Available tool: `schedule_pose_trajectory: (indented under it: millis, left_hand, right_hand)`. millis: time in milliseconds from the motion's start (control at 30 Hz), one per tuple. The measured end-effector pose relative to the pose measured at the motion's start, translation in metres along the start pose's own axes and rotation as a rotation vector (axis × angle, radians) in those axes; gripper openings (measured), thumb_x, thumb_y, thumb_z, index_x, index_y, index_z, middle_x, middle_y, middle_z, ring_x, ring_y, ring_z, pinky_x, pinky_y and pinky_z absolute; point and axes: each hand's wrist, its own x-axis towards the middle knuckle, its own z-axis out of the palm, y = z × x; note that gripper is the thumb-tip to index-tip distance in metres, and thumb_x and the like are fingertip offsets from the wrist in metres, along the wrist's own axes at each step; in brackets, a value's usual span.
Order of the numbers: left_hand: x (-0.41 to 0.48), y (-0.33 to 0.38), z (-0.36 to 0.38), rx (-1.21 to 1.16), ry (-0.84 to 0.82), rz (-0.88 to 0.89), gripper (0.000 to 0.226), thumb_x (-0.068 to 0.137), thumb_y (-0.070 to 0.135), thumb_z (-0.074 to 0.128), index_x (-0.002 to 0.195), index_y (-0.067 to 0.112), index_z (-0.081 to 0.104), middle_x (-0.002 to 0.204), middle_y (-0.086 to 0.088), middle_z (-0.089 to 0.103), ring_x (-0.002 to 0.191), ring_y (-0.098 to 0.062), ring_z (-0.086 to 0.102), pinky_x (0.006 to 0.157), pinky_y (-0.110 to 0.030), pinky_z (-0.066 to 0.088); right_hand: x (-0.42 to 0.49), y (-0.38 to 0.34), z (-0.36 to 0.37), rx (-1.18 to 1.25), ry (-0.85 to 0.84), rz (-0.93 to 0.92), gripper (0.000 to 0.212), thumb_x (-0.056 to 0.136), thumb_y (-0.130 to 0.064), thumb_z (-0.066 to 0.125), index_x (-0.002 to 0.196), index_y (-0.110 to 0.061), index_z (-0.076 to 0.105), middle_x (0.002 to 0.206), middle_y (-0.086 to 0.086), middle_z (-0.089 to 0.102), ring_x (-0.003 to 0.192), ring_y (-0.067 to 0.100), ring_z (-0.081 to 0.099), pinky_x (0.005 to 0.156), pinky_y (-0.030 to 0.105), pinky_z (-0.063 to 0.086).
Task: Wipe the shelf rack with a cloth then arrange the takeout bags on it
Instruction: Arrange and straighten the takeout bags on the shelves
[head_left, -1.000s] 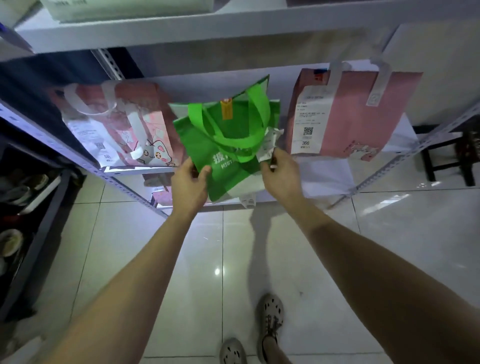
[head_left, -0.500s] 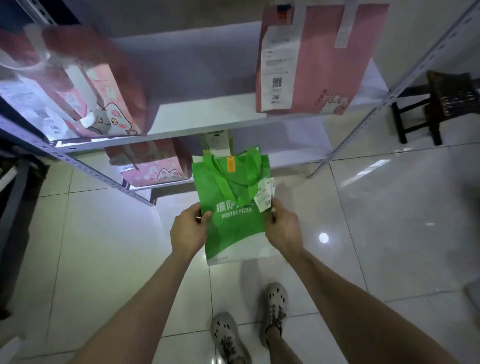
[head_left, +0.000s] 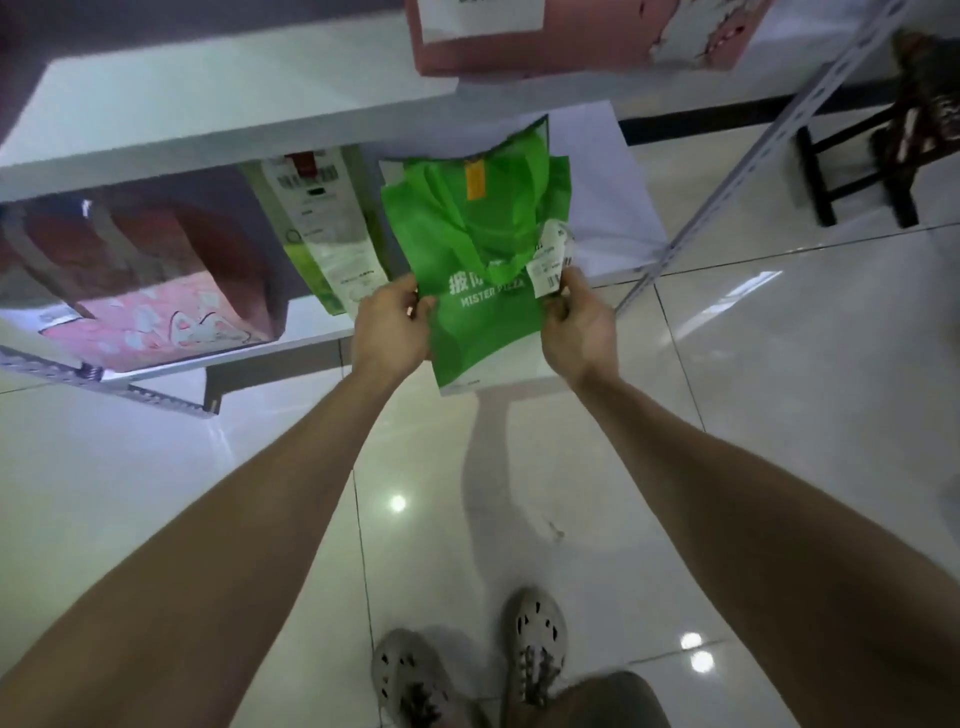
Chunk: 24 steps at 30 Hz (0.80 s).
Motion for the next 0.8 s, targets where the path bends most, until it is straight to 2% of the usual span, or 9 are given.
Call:
schedule_pose_trajectory:
  millis: [167,333,400,467,533,633,700,767,800]
  left_hand:
    - [0.078,-0.014,0.029,-0.074,0.1,0.118,0.023,0.096,0.035,0.057,0.114,0.04,0.069,0.104,0.01,0.082,0.09,-0.021,0.08,0.075,-0.052,0.067]
    - [0.115,-0.029,0.05,-0.047,0.277,0.221,0.022,0.099,0.024,0.06,0.115,0.026,0.075,0.103,0.006,0.081,0.086,-0.022,0.078,0.075,-0.046,0.067]
    - [0.122,-0.034,0.058,0.01,0.333,0.263,0.018,0.102,0.021,0.061,0.111,0.017,0.076,0.103,0.0,0.081,0.09,-0.026,0.077,0.078,-0.041,0.065]
    - [0.128,-0.041,0.065,0.058,0.406,0.294,0.016,0.105,0.022,0.062,0.108,0.011,0.073,0.101,-0.005,0.08,0.091,-0.029,0.074,0.077,-0.037,0.059]
    - [0.13,-0.052,0.071,0.052,0.433,0.332,0.017,0.106,0.025,0.063,0.108,0.01,0.071,0.094,-0.005,0.079,0.084,-0.029,0.072,0.073,-0.041,0.058]
    - [0.123,-0.066,0.073,0.006,0.396,0.365,0.023,0.105,0.03,0.066,0.122,0.014,0.068,0.099,-0.003,0.079,0.086,-0.028,0.074,0.076,-0.045,0.062]
    - [0.111,-0.075,0.069,-0.071,0.35,0.401,0.028,0.105,0.028,0.068,0.132,0.02,0.067,0.107,0.002,0.079,0.094,-0.017,0.076,0.083,-0.04,0.065]
    - [0.093,-0.087,0.06,-0.095,0.353,0.42,0.024,0.104,0.025,0.069,0.128,0.023,0.068,0.102,0.009,0.077,0.092,-0.004,0.073,0.082,-0.029,0.061]
    - [0.083,-0.095,0.054,-0.083,0.399,0.41,0.015,0.103,0.026,0.07,0.118,0.024,0.069,0.095,0.012,0.075,0.087,-0.001,0.071,0.078,-0.028,0.059]
  right_hand:
    - [0.066,0.014,0.032,0.012,0.065,-0.059,0.048,0.095,-0.003,0.037,0.137,-0.018,0.056,0.107,0.01,0.074,0.091,0.035,0.064,0.072,0.038,0.051]
    - [0.107,0.034,0.065,0.124,0.093,-0.097,0.048,0.097,-0.004,0.037,0.139,-0.02,0.053,0.113,0.003,0.071,0.098,0.028,0.064,0.083,0.038,0.053]
    - [0.117,0.045,0.078,0.169,0.077,-0.091,0.043,0.101,-0.006,0.038,0.138,-0.022,0.052,0.112,0.0,0.069,0.098,0.025,0.063,0.083,0.036,0.051]
    - [0.123,0.057,0.088,0.201,0.083,-0.105,0.028,0.104,-0.01,0.043,0.129,-0.018,0.052,0.109,0.001,0.068,0.096,0.025,0.063,0.082,0.036,0.05]
    - [0.125,0.066,0.095,0.203,0.113,-0.108,0.014,0.104,-0.012,0.049,0.118,-0.014,0.051,0.103,0.001,0.065,0.094,0.025,0.063,0.079,0.038,0.052]
    - [0.124,0.077,0.1,0.222,0.138,-0.122,0.025,0.101,-0.012,0.058,0.125,-0.018,0.052,0.112,-0.004,0.065,0.101,0.021,0.064,0.089,0.039,0.057]
    - [0.118,0.083,0.103,0.208,0.161,-0.108,0.038,0.098,-0.017,0.066,0.132,-0.016,0.05,0.122,-0.001,0.064,0.105,0.018,0.062,0.094,0.035,0.054]
    - [0.103,0.085,0.108,0.186,0.291,-0.019,0.052,0.093,-0.023,0.072,0.137,-0.011,0.048,0.128,0.005,0.06,0.111,0.022,0.061,0.096,0.035,0.053]
    - [0.09,0.086,0.11,0.177,0.385,0.005,0.05,0.091,-0.026,0.073,0.133,-0.011,0.05,0.124,0.006,0.06,0.109,0.025,0.062,0.096,0.04,0.055]
